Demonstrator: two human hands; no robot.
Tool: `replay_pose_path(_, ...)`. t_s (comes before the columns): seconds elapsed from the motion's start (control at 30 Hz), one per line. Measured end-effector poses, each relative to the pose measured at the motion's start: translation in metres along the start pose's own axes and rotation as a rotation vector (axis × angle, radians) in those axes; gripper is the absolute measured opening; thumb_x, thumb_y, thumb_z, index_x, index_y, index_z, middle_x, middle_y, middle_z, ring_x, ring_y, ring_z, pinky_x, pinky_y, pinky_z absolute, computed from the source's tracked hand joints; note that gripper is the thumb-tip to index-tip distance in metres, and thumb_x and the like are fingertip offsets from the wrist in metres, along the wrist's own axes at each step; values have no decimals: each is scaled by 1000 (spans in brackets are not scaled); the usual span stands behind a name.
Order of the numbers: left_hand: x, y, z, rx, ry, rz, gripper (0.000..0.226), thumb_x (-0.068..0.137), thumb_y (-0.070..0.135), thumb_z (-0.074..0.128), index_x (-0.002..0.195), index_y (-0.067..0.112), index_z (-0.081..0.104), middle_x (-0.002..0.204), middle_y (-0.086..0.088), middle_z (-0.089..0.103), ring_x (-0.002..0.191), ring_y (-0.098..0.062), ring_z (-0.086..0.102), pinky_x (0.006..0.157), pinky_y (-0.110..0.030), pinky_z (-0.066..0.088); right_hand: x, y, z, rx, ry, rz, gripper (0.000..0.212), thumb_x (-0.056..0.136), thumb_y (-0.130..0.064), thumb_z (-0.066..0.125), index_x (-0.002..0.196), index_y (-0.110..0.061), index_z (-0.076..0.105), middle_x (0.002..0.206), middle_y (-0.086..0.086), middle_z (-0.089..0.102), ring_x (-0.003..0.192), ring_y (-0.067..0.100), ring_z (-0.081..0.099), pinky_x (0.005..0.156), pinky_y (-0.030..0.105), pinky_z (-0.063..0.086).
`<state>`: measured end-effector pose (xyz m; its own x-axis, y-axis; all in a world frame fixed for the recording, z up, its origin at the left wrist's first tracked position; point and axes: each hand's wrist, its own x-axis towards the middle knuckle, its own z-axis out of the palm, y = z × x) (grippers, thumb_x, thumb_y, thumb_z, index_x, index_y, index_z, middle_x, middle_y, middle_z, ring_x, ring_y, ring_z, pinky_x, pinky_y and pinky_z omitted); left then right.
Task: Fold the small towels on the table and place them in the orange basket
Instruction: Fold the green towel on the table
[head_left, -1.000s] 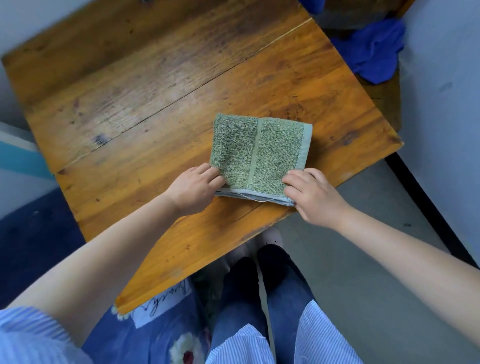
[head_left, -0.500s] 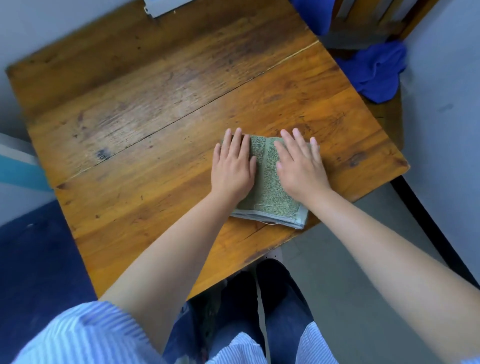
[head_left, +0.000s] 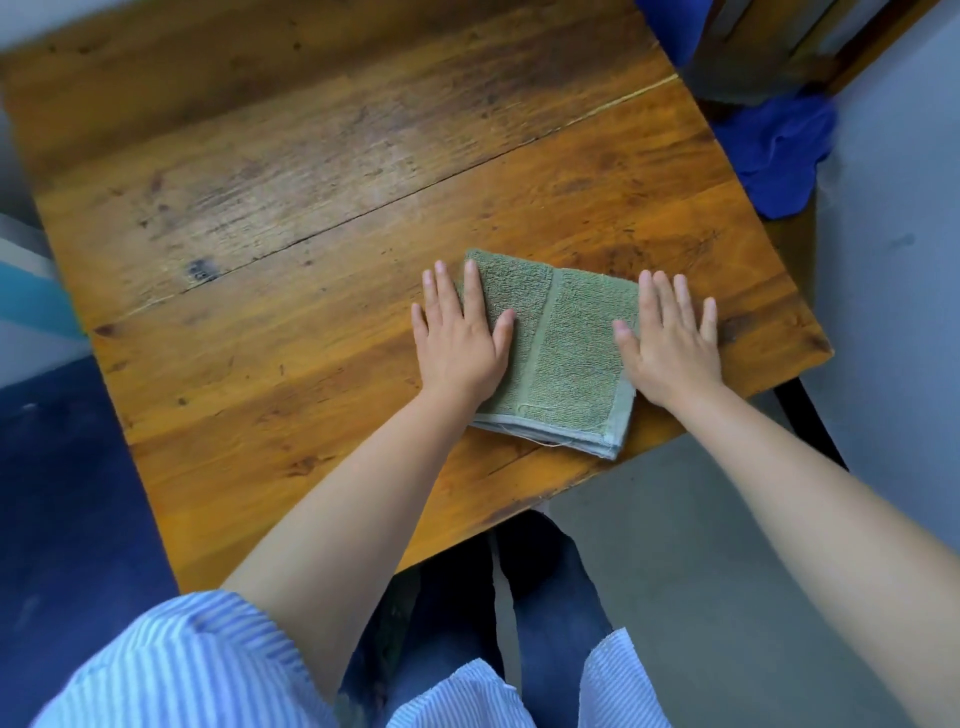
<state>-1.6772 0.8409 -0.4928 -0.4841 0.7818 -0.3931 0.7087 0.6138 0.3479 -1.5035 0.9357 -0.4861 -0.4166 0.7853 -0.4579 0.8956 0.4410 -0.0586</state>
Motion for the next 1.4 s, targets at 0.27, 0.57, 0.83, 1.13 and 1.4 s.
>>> replay_pose_path(0.27,-51,-26,-6,75,-25,-196,80,82,63,13,124,5,49,127,-16,46,119,-33,40,95,-40,35,15,-32,-48,3,84,-266,56,94,-37,28,140,-6,32,151,9,28,144,24,12,116,46,2)
replay_pose_path(0.57,-68,6,-3,33,-140,-520,44,97,42,35,114,5,50,117,-13,55,110,-32,53,84,-38,44,69,-115,-77,-212,-134,-632,44,90,-30,51,129,-12,42,127,9,53,122,28,44,100,41,31)
replay_pose_path(0.83,-72,31,6,-14,-134,-652,56,100,35,23,143,-1,20,136,-14,40,122,-30,44,93,-38,41,80,-129,-69,-223,-236,-630,39,85,-28,60,118,-10,52,123,11,55,119,29,47,98,40,35)
replay_pose_path(1.13,-74,20,7,-218,-33,-713,31,97,26,42,114,2,50,117,-15,56,114,-32,49,92,-39,41,69,-120,-73,-60,-183,-659,30,82,-22,65,111,-17,60,115,8,56,118,27,42,95,39,29)
replay_pose_path(1.4,-111,14,10,-232,61,-710,25,96,14,41,117,3,47,124,-15,47,118,-31,43,90,-38,42,19,-120,-74,93,-113,-732,36,79,-12,65,115,-14,59,119,9,56,115,27,47,97,38,32)
